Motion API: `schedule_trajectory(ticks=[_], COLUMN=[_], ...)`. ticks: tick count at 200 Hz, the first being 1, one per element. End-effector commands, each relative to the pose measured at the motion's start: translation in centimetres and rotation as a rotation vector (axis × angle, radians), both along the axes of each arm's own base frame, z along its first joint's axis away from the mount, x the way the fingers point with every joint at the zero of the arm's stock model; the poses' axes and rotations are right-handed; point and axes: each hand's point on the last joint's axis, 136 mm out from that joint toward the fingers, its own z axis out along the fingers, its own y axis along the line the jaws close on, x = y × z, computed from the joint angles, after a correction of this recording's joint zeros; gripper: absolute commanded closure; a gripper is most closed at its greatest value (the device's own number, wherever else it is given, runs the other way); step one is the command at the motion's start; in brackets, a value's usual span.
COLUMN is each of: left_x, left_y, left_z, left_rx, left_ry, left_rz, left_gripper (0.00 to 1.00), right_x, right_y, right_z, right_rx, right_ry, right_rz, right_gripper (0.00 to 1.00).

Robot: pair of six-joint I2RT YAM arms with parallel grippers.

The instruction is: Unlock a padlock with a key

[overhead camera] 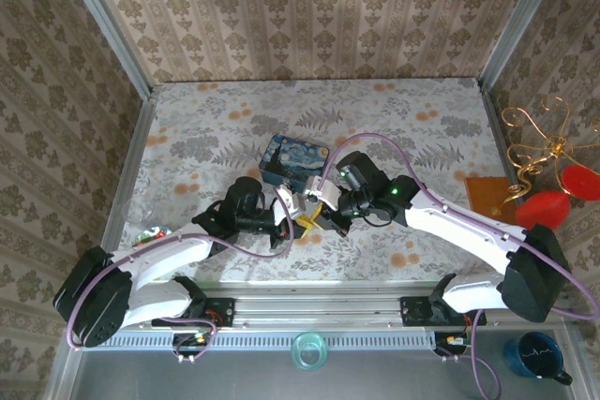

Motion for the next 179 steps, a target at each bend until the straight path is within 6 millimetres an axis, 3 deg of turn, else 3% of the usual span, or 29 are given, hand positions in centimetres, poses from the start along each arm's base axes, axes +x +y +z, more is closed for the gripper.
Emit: schedule_trajectory(ticks=[1, 19, 38, 67, 81, 97, 119, 137, 179], left_x=[0.2, 2.3, 4.9, 9.3, 11.3, 12.8, 13.6, 13.8, 14.8], left_y=[-0.2, 0.5, 2.6, 7.0, 9.2, 10.9, 10.9, 10.5, 8.5], left_z=[1.5, 1.7, 2.4, 2.8, 2.2, 0.4, -2.9, -5.3, -7.6], left_rx=[-0.026, -0.014, -0.03, -0.069, -0.061, -0.044, 0.004, 0.033, 0.067], left_ry=[-0.044, -0.103, -0.142, -0.071, 0.051, 0.233, 0.406, 0.5, 0.521], left_rz=[-0.004, 0.123, 0.311, 0.615, 0.772, 0.9, 0.964, 0.999, 1.022], left_gripper=[0.97, 0.84, 0.62, 0.51, 0.45, 0.46, 0.48, 0.43, 0.34], right_x=[0.5, 1.3, 3.5, 6.5, 7.8, 9.0, 9.5, 9.4, 8.5], right_y=[-0.2, -0.5, -1.6, -3.0, -3.7, -4.4, -4.3, -4.1, -3.2], right_z=[1.9, 2.6, 3.6, 5.5, 5.4, 4.8, 4.2, 3.5, 1.9], right_rx=[0.05, 0.079, 0.131, 0.277, 0.311, 0.349, 0.472, 0.534, 0.529], right_ry=[-0.024, -0.027, -0.039, -0.045, -0.027, 0.023, 0.095, 0.124, 0.14], right_rz=[-0.03, -0.083, -0.217, -0.435, -0.551, -0.686, -0.782, -0.836, -0.841], right_gripper=[1.0, 1.0, 1.0, 1.0, 1.0, 1.0, 1.0, 1.0, 1.0])
